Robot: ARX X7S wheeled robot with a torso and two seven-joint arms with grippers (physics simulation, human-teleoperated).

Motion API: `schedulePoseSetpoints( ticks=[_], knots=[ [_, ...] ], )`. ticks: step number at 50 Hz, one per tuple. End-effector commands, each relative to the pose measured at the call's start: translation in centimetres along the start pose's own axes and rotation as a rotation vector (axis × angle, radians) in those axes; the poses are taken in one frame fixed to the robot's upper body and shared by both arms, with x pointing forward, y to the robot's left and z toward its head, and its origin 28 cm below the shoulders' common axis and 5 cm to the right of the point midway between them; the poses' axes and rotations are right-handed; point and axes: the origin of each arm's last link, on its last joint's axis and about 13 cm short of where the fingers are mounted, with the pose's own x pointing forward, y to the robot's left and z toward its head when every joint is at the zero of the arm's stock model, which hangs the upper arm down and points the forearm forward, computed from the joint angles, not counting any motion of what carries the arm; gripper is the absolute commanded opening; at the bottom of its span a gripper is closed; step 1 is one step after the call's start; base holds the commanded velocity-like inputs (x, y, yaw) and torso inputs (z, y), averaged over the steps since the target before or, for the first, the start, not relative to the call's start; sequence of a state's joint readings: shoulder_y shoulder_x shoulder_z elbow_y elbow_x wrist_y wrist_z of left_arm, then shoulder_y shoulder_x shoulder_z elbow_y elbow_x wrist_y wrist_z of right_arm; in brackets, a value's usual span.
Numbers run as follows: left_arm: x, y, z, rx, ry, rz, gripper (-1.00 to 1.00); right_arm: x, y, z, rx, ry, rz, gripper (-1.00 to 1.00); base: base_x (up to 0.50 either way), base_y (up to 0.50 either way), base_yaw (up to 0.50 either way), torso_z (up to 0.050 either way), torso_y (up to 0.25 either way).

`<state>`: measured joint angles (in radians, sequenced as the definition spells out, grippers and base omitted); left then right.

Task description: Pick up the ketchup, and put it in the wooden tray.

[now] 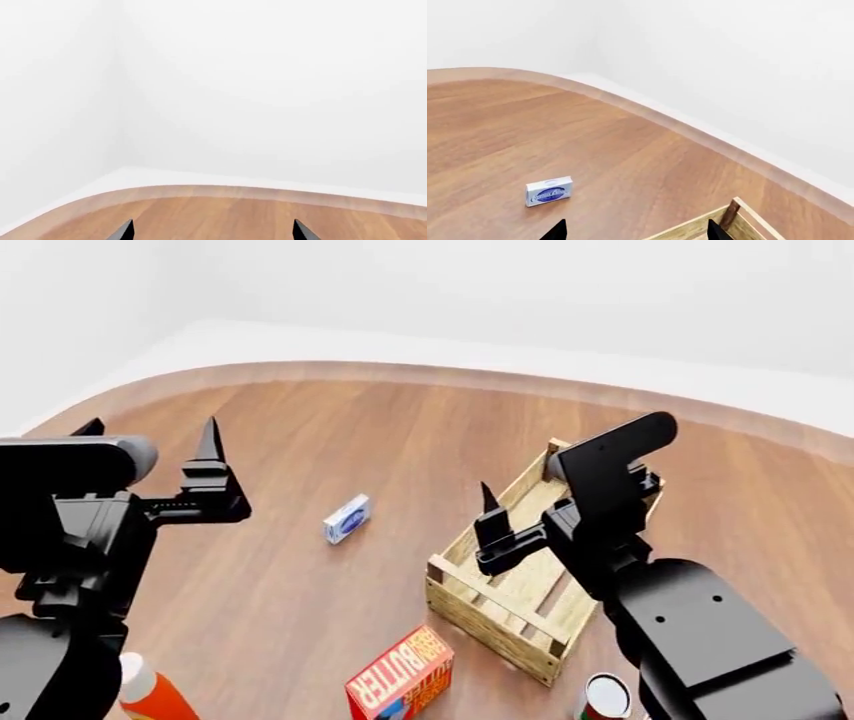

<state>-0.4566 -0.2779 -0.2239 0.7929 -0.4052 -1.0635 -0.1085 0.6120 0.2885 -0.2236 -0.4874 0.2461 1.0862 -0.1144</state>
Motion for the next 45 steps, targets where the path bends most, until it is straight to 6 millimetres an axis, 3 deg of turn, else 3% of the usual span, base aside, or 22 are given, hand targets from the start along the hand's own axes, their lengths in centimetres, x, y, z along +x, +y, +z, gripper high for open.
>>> schedulePoseSetpoints(
  ticks=[1, 8, 17, 26, 32, 45],
  knots=[
    [0.1, 0.2, -0.1, 0.005, -0.001, 0.009, 1.0, 0.1, 0.1, -0.1, -0.001, -0.005, 0.003, 1.0, 0.0, 0.0, 0.0, 0.0, 0.0],
    [-0.3, 0.8, -0.2, 0.039, -0.024, -0.01, 1.0, -0.1, 0.0, 0.2, -0.006, -0.016, -0.002, 1.0, 0.0, 0.0, 0.0, 0.0, 0.0],
    [-1.3, 3.2, -1.1, 0.101, -0.033, 0.03, 1.0, -0.6, -0.3, 0.6, -0.006, -0.024, -0.01, 1.0, 0.0, 0.0, 0.0, 0.0, 0.0],
    [-4.9, 4.7, -3.4, 0.168, 0.097, 0.003, 1.0, -0.6, -0.4, 1.2, 0.0, -0.035, -0.015, 1.0, 0.0, 0.0, 0.0, 0.0, 0.0],
    [-7.5, 5.6, -4.5, 0.103, 0.2, 0.01, 1.0, -0.6, -0.4, 1.6, -0.004, -0.035, -0.021, 1.0, 0.0, 0.0, 0.0, 0.0, 0.0],
    [-11.0, 6.5, -4.9, 0.015, 0.292, 0.032, 1.0, -1.2, -0.1, 2.7, -0.026, -0.037, -0.047, 1.0, 0.0, 0.0, 0.0, 0.0, 0.0]
  ],
)
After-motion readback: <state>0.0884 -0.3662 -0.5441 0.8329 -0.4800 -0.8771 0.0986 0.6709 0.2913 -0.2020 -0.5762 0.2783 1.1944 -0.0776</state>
